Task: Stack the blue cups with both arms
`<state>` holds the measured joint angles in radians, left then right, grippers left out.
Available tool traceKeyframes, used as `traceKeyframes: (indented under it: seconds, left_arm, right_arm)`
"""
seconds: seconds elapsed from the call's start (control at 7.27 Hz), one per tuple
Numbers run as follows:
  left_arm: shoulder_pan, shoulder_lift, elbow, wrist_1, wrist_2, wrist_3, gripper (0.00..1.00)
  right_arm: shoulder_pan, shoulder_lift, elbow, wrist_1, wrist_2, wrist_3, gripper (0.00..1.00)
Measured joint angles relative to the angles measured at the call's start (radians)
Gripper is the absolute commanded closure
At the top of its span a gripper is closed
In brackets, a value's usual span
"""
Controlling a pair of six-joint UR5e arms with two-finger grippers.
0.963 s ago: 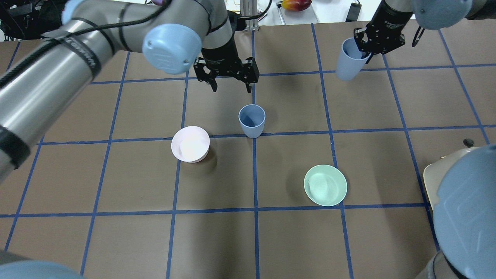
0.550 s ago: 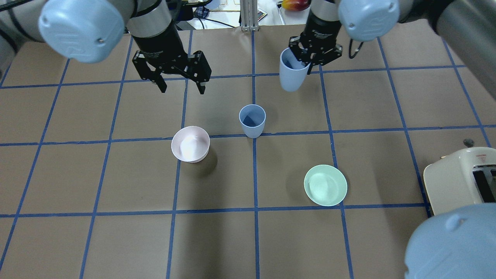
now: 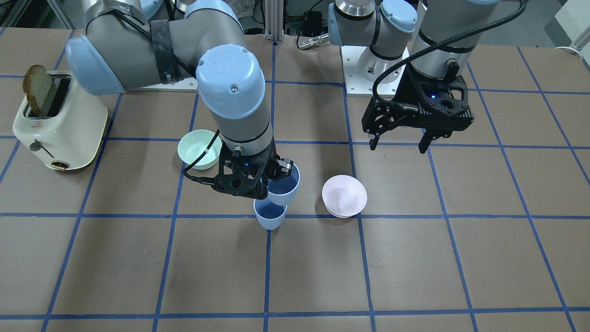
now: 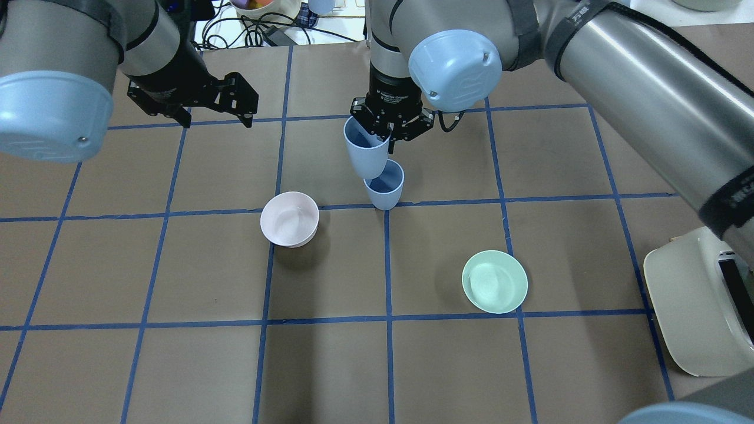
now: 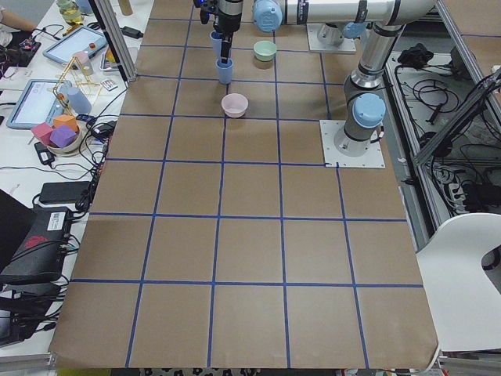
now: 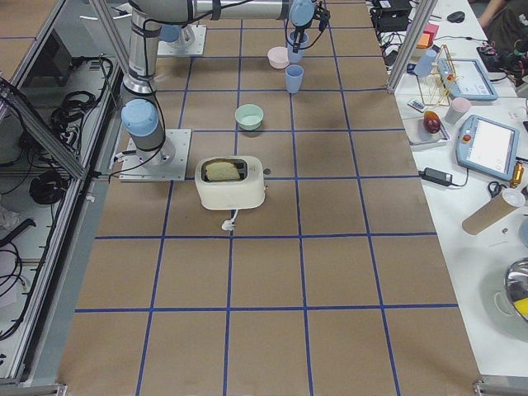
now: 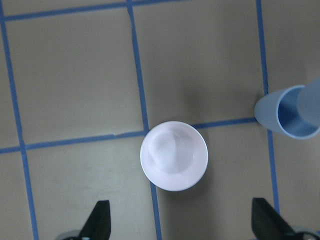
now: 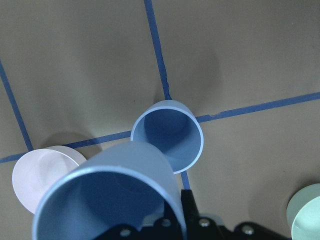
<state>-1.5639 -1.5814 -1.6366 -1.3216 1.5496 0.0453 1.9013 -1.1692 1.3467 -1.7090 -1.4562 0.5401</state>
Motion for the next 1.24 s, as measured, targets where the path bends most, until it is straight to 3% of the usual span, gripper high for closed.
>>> traceKeyframes:
  seconds: [0.41, 1.1, 1.24]
  left_arm:
    - [0.018, 0.014, 0.016, -0.104, -0.003, 0.001, 0.00]
    - [0.019, 0.017, 0.015, -0.113, -0.002, 0.001, 0.00]
    - [0.019, 0.017, 0.015, -0.113, -0.002, 0.001, 0.00]
  right_arm:
    - [-0.002, 0.002, 0.006, -0.005, -0.016, 0.007, 1.00]
    - [-0.006, 0.006, 0.058, -0.023, -0.035, 0.028, 1.00]
    - [-0.006, 0.008, 0.059, -0.024, -0.036, 0.028, 0.93]
